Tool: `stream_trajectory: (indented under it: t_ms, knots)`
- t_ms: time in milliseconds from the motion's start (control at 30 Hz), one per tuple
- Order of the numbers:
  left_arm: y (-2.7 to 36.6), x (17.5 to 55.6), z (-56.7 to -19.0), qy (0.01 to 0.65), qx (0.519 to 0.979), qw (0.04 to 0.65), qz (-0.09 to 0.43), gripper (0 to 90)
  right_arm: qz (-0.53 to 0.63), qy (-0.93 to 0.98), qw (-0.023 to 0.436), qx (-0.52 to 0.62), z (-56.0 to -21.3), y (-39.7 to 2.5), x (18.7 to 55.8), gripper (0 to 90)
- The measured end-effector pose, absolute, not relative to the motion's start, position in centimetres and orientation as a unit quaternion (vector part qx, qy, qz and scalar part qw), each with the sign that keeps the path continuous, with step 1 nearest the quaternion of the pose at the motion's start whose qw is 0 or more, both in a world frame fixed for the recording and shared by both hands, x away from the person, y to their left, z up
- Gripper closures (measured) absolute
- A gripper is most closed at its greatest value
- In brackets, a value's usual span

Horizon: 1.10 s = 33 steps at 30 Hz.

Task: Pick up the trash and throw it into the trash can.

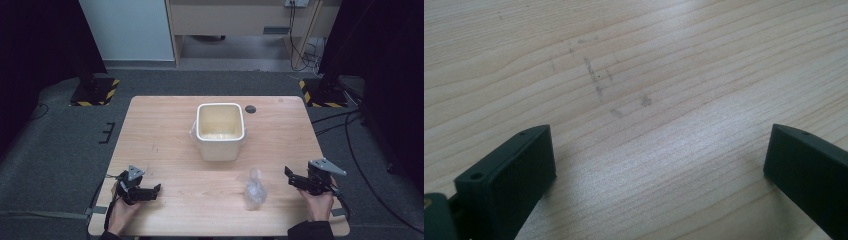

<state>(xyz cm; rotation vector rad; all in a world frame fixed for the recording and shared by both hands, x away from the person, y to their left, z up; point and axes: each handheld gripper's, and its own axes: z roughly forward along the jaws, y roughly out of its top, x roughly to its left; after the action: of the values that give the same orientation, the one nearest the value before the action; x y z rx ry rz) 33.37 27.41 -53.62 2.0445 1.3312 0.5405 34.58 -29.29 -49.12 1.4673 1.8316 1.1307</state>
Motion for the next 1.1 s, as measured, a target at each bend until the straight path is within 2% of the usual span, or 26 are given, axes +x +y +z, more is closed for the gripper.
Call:
stream_trajectory:
  t_ms: [567,1100]
  knots:
    - [27.4,33.4,-53.6,0.505,0.776,0.316,0.205,0.0,0.473,0.681,0.278,0.485,-45.0,-26.4,33.2,5.8]
    - [27.4,33.4,-53.6,0.505,0.777,0.316,0.205,0.0,0.505,0.701,0.251,0.436,-42.8,-23.3,31.2,4.2]
